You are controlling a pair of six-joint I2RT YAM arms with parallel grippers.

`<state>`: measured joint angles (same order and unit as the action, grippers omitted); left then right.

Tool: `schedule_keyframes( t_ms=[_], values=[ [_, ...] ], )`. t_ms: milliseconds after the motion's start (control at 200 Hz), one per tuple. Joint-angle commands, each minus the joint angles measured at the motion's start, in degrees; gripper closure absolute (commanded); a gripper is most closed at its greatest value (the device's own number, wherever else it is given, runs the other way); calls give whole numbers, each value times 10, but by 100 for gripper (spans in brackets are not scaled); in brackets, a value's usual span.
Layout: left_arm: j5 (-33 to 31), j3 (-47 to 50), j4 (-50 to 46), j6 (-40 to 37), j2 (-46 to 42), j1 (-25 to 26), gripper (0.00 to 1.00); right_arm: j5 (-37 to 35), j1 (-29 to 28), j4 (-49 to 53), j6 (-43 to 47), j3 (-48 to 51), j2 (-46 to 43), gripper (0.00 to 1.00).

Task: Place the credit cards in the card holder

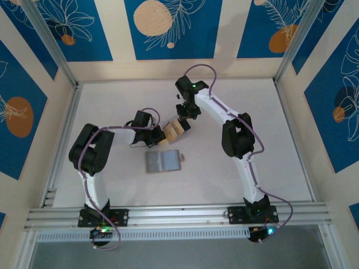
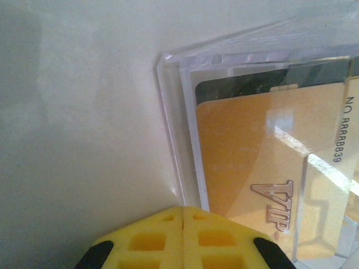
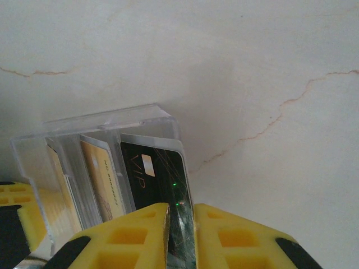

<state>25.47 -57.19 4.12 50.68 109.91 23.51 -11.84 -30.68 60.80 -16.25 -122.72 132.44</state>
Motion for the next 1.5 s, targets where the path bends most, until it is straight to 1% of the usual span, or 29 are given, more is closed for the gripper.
schedule_keyframes(
  t_ms=[0,555,865,1040,1170,1406,1496],
  values=[
    [-19,-19,18,-2,27,4,94,27,-10,4,4,15,-2,79],
    [-21,-23,17,-2,34,8,94,66,-25,10,9,12,-19,80],
    [-21,-26,17,-1,36,9,94,72,-35,17,9,13,-25,78],
    [-20,-27,17,-1,36,10,94,90,-35,15,10,15,-18,77],
    [-19,-26,17,-1,35,10,94,83,-33,20,10,10,-7,76],
    [-20,-25,18,-1,35,10,94,2,-36,17,3,12,-14,74],
    [-20,-26,18,-1,38,11,94,7,-39,9,9,20,-25,73]
  ],
)
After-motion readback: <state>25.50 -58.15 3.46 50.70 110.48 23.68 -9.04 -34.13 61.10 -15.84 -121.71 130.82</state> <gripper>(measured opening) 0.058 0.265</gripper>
